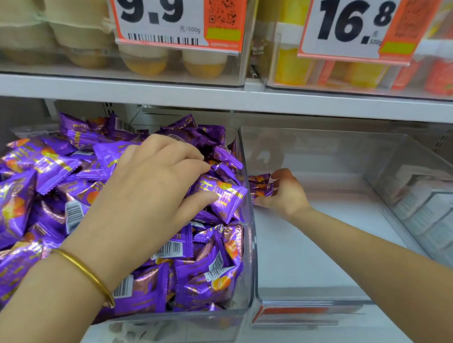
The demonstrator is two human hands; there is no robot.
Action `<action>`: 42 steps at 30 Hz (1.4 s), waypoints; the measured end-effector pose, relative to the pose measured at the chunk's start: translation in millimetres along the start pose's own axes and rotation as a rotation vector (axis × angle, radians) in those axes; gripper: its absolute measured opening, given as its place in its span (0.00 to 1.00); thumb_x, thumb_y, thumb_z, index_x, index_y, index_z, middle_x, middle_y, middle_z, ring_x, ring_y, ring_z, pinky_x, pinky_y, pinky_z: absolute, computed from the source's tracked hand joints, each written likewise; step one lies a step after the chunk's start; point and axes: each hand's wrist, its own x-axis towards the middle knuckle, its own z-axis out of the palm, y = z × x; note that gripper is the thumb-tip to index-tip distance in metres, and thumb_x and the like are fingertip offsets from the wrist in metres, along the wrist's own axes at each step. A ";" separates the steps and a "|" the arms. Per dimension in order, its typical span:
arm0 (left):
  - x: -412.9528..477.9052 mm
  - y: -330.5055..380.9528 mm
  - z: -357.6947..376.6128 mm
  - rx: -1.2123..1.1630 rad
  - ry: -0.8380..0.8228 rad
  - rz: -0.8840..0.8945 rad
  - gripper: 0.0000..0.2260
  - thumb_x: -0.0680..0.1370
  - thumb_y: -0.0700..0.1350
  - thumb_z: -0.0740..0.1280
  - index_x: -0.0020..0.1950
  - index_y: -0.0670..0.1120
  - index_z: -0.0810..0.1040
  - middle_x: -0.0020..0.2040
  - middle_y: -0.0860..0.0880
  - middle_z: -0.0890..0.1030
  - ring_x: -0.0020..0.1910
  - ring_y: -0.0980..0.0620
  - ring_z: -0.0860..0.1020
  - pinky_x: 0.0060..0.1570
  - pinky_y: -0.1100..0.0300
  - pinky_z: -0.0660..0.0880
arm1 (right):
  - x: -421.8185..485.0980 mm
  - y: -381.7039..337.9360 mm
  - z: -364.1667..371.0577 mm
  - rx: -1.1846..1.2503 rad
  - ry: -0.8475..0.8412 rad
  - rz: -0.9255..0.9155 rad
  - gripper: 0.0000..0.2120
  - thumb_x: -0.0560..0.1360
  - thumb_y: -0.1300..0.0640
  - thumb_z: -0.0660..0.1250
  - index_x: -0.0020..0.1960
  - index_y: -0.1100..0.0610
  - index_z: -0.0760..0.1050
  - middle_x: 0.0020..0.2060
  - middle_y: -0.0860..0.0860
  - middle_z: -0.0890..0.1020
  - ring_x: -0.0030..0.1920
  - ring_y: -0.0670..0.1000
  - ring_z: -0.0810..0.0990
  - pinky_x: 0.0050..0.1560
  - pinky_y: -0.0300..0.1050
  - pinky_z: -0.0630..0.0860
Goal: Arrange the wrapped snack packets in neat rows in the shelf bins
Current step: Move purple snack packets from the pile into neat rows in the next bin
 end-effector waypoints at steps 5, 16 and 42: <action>-2.3 -1.3 3.1 0.066 -0.037 0.051 0.27 0.71 0.64 0.55 0.57 0.48 0.80 0.55 0.50 0.79 0.55 0.48 0.68 0.48 0.48 0.70 | -4.3 -8.0 -5.2 -0.025 -0.046 0.036 0.29 0.63 0.57 0.79 0.54 0.60 0.65 0.55 0.60 0.77 0.51 0.58 0.78 0.48 0.45 0.75; -3.5 -5.4 -3.2 -0.217 0.025 -0.017 0.19 0.68 0.62 0.65 0.53 0.53 0.73 0.46 0.61 0.73 0.50 0.55 0.68 0.47 0.56 0.70 | -77.0 -115.5 -52.2 -0.059 0.023 -0.422 0.17 0.69 0.54 0.71 0.57 0.54 0.76 0.54 0.51 0.79 0.56 0.51 0.75 0.56 0.43 0.72; -5.9 12.2 -11.0 -0.623 0.135 -0.237 0.22 0.78 0.40 0.63 0.69 0.58 0.69 0.54 0.60 0.75 0.50 0.56 0.79 0.57 0.61 0.73 | -127.2 -99.6 -90.3 1.160 -0.478 0.012 0.20 0.66 0.70 0.60 0.55 0.57 0.73 0.41 0.58 0.80 0.35 0.55 0.79 0.29 0.39 0.75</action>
